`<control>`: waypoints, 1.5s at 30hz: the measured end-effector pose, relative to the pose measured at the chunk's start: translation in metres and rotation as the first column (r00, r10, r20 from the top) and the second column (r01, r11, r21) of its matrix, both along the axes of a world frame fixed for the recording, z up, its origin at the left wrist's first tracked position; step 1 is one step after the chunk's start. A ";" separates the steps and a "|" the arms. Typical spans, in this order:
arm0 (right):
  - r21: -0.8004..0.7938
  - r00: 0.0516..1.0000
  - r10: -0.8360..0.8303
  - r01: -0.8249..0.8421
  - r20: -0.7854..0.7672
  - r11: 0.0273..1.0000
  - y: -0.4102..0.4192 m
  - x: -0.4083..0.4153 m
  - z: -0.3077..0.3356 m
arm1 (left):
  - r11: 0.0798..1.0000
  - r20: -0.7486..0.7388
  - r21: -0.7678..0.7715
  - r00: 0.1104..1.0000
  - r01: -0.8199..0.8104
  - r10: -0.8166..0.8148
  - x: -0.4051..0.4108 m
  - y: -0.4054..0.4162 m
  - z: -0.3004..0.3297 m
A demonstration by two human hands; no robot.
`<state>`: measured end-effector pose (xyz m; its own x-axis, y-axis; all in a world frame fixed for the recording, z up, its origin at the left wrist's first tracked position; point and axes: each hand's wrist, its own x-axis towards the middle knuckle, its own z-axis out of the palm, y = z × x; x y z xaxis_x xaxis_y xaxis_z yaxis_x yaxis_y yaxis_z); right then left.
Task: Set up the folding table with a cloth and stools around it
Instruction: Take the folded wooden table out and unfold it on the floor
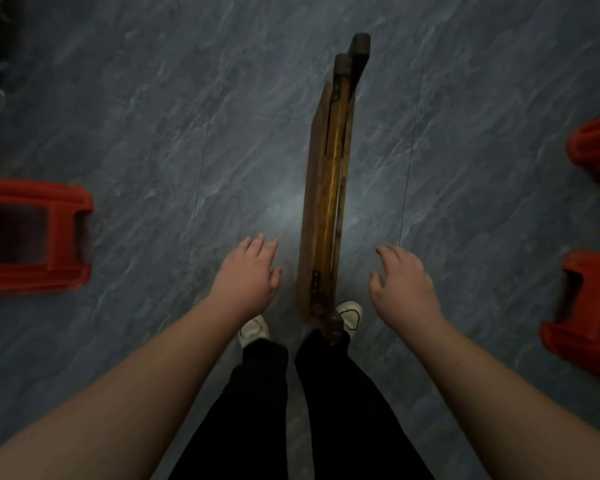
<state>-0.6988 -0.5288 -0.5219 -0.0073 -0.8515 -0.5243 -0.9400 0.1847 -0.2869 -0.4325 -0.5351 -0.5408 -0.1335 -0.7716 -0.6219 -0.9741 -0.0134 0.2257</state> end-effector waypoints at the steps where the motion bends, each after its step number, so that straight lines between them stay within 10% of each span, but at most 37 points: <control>1: 0.000 1.000 -0.001 0.001 -0.003 1.000 0.009 -0.001 -0.002 | 1.000 0.007 -0.008 1.000 -0.005 0.005 0.001 0.009 0.000; 27: -0.180 0.985 -0.170 0.172 0.028 0.969 0.248 0.035 0.033 | 0.956 0.016 -0.250 0.988 0.155 -0.156 0.043 0.215 0.033; 45: -0.312 0.966 -0.049 0.129 0.252 0.941 0.212 -0.005 -0.203 | 0.910 -0.230 -0.415 0.968 -0.003 -0.101 -0.006 0.195 -0.189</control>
